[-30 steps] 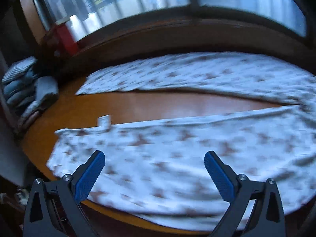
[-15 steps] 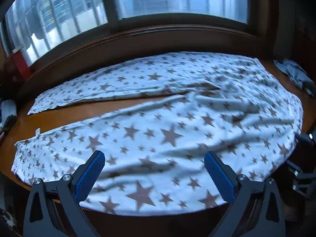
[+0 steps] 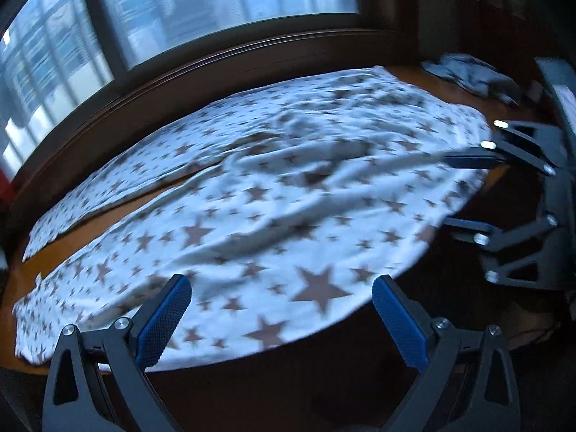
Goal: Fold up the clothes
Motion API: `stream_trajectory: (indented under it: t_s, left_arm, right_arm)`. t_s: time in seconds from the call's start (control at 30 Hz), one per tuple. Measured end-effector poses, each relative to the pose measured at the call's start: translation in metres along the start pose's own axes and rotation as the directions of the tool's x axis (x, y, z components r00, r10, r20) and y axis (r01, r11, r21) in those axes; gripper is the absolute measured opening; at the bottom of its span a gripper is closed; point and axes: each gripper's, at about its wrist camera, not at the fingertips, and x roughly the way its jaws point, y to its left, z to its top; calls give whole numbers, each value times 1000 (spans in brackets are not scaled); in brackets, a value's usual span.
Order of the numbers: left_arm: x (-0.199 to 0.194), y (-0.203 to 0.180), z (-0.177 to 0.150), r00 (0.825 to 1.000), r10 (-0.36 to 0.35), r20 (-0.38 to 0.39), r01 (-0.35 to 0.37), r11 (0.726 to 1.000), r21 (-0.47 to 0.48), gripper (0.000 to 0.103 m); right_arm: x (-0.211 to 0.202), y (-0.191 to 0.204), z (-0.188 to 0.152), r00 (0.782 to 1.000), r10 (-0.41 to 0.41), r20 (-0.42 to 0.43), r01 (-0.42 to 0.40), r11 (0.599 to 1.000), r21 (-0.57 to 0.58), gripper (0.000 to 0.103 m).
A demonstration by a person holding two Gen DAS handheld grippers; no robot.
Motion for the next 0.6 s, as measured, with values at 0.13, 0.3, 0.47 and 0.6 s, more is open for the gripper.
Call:
stream_trajectory:
  t_s: [0.13,0.3,0.47,0.6]
  left_arm:
    - [-1,-19,4,1000,-4,29,2,999,48,102]
    - [7,-28,9,995,68,71,-73,995,74,102]
    - [18,-27,11,995,72,64,-77,993,89,102]
    - [27,-29,14,997,69,24,-70,994,78,37]
  right_arm:
    - [5,-12,7,994,111,-5,-110,989,99,10]
    - [0,-28,10,981,193,34,-196,963,184,5]
    - [-6,-34,10,975,214,55,-220,961,166,4]
    - [-8,-32,7,975,218,53,-223,967,126,4]
